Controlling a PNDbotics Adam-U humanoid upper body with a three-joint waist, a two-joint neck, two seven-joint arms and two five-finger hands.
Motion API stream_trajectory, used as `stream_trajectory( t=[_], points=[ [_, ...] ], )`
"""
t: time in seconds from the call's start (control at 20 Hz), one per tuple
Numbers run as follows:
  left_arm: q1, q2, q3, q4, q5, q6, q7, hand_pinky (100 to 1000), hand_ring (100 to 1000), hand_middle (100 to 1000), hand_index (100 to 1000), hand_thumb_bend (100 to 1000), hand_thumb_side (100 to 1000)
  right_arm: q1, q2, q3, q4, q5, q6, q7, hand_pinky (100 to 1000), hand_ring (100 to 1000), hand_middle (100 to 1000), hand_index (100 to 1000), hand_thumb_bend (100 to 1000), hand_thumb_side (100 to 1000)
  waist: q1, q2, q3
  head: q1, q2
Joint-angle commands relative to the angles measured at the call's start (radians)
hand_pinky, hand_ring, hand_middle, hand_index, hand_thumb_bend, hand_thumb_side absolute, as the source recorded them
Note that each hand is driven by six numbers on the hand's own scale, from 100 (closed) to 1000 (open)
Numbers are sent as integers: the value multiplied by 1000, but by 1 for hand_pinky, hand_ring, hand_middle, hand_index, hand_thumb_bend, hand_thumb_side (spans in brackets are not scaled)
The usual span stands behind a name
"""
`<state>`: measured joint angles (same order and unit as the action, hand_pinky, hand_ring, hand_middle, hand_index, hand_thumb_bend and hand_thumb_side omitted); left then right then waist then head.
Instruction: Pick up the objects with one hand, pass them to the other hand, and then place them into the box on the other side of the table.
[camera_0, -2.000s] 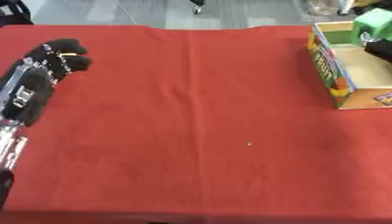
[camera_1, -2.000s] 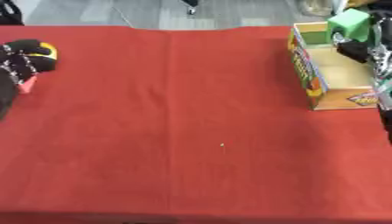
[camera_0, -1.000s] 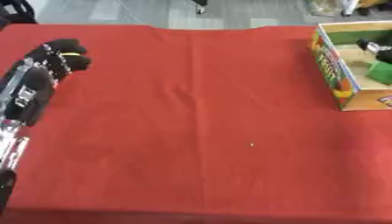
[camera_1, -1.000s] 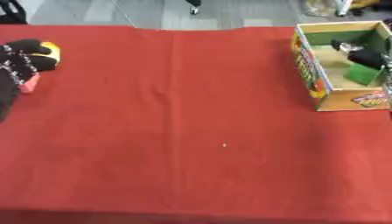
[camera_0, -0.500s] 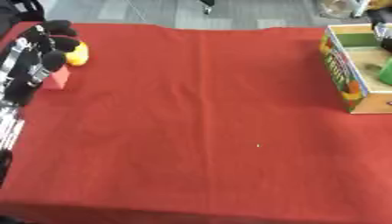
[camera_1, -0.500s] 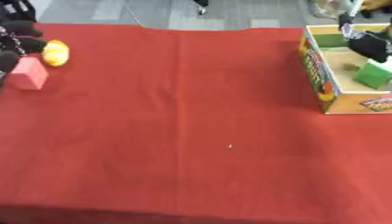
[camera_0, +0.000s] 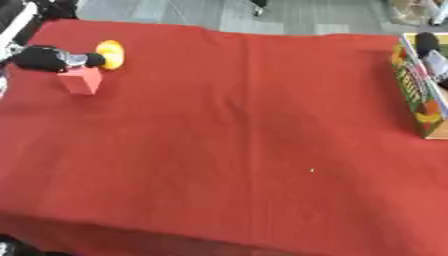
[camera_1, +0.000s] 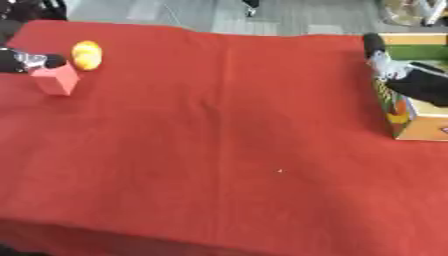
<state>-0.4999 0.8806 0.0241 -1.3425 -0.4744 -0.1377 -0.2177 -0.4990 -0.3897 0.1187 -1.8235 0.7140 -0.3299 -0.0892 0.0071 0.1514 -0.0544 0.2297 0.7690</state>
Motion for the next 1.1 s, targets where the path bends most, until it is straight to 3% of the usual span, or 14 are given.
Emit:
stream_trajectory(
  t=[0.05,0.1,0.15,0.3,0.65,1.1],
  points=[
    [-62,84,-15,93,-144,-45,-83,836,793,775,882,831,417,9,34,21,-59,-4,-35,34,842,852,853,919,292,546,17,-3,-7,34,1],
    [-83,88,-22,125,-185,-59,-108,836,794,774,882,832,408,19,52,29,-63,-9,-43,46,841,850,851,918,324,542,18,-3,-11,41,1],
    [-103,89,-27,153,-222,-73,-129,836,794,775,881,833,401,26,67,34,-66,-15,-49,55,841,849,850,918,284,549,18,-3,-15,47,1],
    [-164,81,-40,226,-333,-105,-174,833,792,773,879,816,368,43,102,50,-63,-30,-60,79,839,843,844,916,272,552,19,-1,-24,63,1],
    [-278,8,-36,407,-564,-125,-183,826,782,769,866,735,316,52,135,76,-50,-49,-78,112,835,826,830,914,244,563,14,6,-38,92,1],
    [-319,-53,-13,544,-684,-109,-127,811,749,738,830,621,304,54,169,122,-35,-73,-108,160,829,807,813,914,237,571,11,20,-53,102,1]
  ],
)
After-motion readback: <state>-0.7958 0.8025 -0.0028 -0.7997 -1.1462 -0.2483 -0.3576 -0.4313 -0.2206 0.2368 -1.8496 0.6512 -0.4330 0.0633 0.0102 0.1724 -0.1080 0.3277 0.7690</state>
